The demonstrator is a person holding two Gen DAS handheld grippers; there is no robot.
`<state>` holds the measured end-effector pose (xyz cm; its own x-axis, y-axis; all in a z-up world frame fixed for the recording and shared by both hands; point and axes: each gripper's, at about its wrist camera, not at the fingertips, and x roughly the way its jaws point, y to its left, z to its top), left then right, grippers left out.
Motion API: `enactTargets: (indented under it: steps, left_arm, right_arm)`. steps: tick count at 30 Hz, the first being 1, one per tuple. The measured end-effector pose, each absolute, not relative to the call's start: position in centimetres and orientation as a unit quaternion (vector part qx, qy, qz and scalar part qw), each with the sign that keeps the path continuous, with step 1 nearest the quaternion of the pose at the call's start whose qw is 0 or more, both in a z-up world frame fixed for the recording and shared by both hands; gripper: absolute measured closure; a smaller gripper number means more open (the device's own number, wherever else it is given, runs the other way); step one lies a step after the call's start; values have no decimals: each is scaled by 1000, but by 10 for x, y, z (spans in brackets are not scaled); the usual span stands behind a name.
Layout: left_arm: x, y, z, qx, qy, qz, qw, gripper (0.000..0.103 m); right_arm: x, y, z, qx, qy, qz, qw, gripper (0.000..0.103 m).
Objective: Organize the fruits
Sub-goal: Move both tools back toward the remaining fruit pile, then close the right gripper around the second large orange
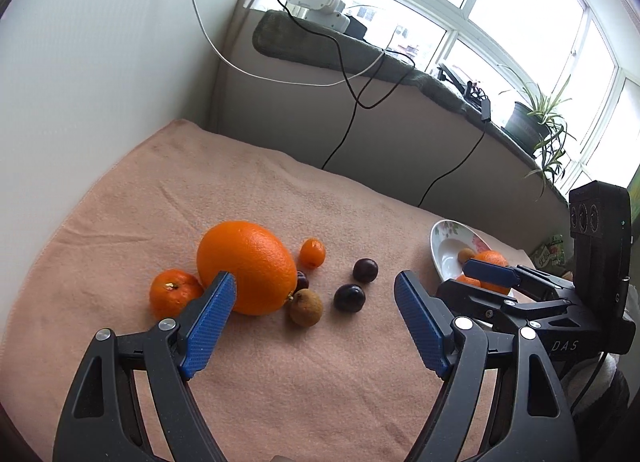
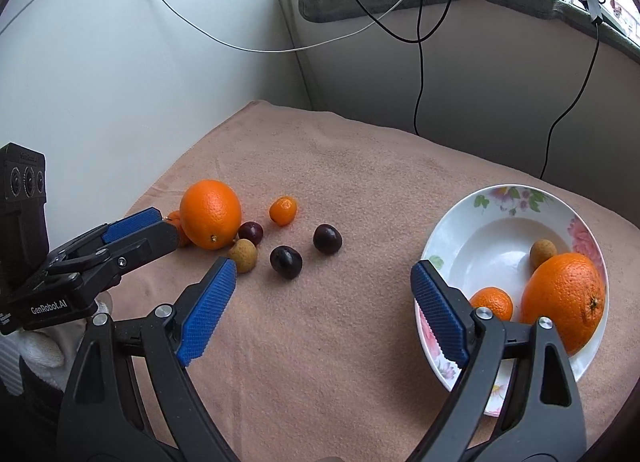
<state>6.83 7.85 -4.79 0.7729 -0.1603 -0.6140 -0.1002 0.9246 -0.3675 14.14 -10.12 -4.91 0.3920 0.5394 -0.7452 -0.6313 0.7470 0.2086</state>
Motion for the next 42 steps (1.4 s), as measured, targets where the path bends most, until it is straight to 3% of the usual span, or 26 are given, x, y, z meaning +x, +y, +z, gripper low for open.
enactTargets:
  steps: [12, 21, 34, 39, 42]
  left_arm:
    - [61, 98, -64, -200, 341, -11, 918, 24]
    - [64, 101, -68, -201, 347, -21, 916, 32]
    - [76, 102, -73, -201, 353, -19, 913, 34]
    - [78, 100, -78, -197, 357, -19, 913, 40]
    - [79, 101, -79, -197, 357, -18, 913, 41]
  right_arm:
    - [161, -50, -54, -47, 454, 398, 796, 12]
    - [169, -11, -61, -39, 484, 434, 759, 12]
    - [178, 28, -78, -39, 504, 459, 731, 12]
    - [180, 38, -86, -38, 512, 465, 721, 12]
    - [180, 42, -88, -41, 514, 469, 717, 17]
